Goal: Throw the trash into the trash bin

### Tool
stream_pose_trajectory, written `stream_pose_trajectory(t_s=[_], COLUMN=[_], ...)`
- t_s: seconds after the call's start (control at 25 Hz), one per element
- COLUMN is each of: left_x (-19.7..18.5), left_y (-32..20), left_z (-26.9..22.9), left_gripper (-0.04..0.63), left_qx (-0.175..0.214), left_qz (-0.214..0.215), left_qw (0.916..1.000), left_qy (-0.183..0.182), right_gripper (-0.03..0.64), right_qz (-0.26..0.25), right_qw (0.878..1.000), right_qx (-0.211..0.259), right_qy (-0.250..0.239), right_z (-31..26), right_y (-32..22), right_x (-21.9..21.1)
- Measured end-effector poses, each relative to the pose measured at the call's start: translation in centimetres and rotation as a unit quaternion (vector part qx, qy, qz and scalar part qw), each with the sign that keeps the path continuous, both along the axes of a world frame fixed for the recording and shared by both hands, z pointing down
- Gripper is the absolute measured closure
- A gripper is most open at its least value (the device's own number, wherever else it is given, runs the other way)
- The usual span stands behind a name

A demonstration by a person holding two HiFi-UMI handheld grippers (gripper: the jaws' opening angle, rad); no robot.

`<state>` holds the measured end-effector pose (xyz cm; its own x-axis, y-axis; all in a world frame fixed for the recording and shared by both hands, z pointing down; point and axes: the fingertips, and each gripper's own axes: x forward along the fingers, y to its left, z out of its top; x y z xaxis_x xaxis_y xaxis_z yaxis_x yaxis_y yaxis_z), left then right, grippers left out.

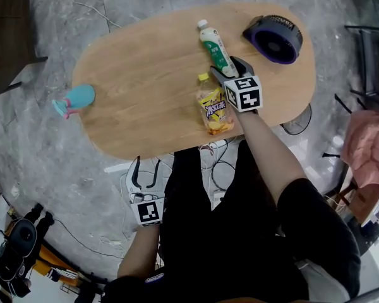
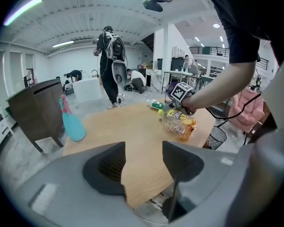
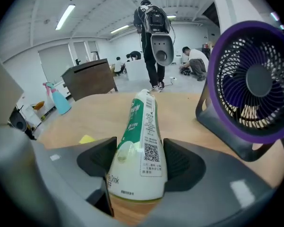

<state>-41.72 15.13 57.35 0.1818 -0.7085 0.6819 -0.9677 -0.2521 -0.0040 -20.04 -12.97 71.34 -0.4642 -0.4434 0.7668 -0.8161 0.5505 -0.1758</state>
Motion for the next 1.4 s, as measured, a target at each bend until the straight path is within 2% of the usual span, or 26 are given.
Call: stream_pose_trajectory(t_s=[0.16, 0.32, 0.44, 0.6, 0.72, 0.88, 1.12, 1.4], left_x=[0.0, 1.8, 4.6, 9.7, 13.6, 19.4, 27.8, 37.5], left_y=[0.3, -1.0, -3.0, -6.5, -8.4, -10.4, -11.4, -12.2], left_z=[0.2, -0.1, -0.4, -1.4, -2.3, -2.9, -3.2, -2.7], left_gripper=[0.345, 0.345, 0.345, 0.345, 0.345, 0.345, 0.345, 0.345], left_qx=[-0.004, -0.004, -0.005, 0.023, 0.034, 0.048, 0.047, 0.033], left_qz=[-0.004, 0.006, 0.030, 0.075, 0.111, 0.168, 0.219, 0.299], left_qw=[1.0000, 0.9999, 0.9995, 0.9969, 0.9933, 0.9847, 0.9746, 0.9536], left_qy=[-0.001, -0.007, -0.006, -0.002, -0.002, -0.004, 0.002, 0.005], right_gripper=[0.284, 0.284, 0.284, 0.284, 0.284, 0.284, 0.282, 0.282], right_qz=[0.018, 0.000, -0.015, -0.038, -0.033, 0.000, 0.062, 0.176], right_qw=[0.999, 0.998, 0.994, 0.988, 0.986, 0.984, 0.981, 0.974], right_qx=[0.003, 0.024, 0.044, 0.062, 0.067, 0.063, 0.069, 0.043], right_qy=[-0.034, -0.066, -0.095, -0.133, -0.152, -0.167, -0.172, -0.133], right_z=[-0.7, -3.6, -6.5, -9.9, -12.0, -13.1, -13.3, -9.8], right_y=[0.4, 2.3, 4.6, 7.4, 9.3, 11.6, 14.2, 19.7], right_x=[0.7, 2.0, 3.8, 6.7, 9.8, 14.9, 24.1, 37.5])
